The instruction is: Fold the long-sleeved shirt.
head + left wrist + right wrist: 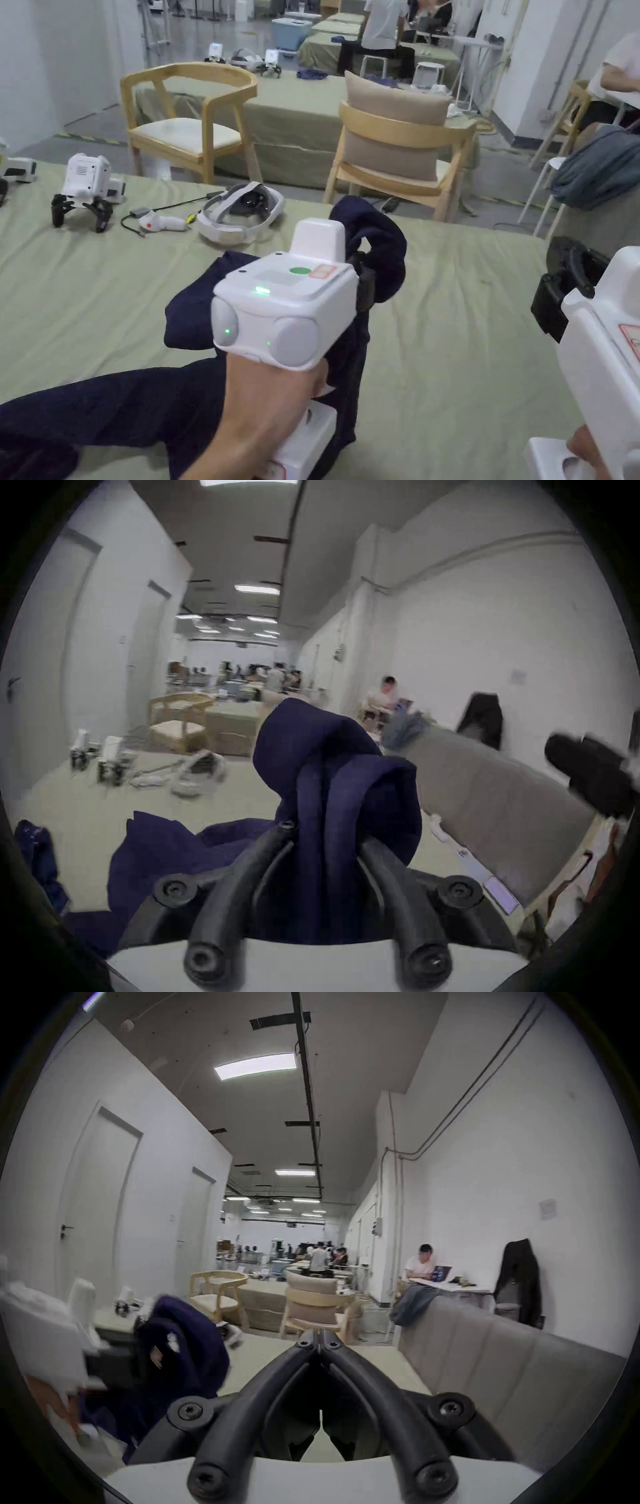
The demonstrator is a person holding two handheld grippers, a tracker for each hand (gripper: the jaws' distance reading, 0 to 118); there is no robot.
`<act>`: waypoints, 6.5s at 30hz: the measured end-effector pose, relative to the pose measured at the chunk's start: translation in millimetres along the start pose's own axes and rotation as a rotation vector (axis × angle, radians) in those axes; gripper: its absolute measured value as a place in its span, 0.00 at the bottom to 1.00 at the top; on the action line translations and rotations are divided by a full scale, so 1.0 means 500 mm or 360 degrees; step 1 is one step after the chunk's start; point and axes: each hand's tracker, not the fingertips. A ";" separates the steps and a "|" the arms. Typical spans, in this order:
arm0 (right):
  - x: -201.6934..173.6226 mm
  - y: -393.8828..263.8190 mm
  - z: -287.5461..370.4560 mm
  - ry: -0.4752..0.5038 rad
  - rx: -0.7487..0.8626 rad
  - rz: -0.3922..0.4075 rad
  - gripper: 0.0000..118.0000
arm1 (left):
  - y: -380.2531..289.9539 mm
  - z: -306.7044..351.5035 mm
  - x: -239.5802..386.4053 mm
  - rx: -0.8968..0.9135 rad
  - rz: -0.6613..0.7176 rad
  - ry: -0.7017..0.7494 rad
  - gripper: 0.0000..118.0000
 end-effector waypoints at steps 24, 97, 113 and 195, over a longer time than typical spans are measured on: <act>0.096 -0.146 -0.002 -0.0150 -0.0288 -0.0029 0.00 | -0.124 -0.008 0.053 -0.0182 -0.0124 0.0086 0.87; 0.268 0.025 -0.112 0.0201 -0.0356 -0.0605 0.00 | 0.143 0.148 -0.318 0.0061 0.0228 0.0356 0.07; 0.316 0.533 -0.239 0.0030 0.0046 -0.0456 0.00 | 0.731 0.254 -0.346 0.0469 0.0125 0.0545 0.07; 0.124 -0.317 0.149 -0.0187 -0.0608 -0.0140 0.97 | -0.253 0.288 -0.320 -0.0344 0.0211 0.0864 0.90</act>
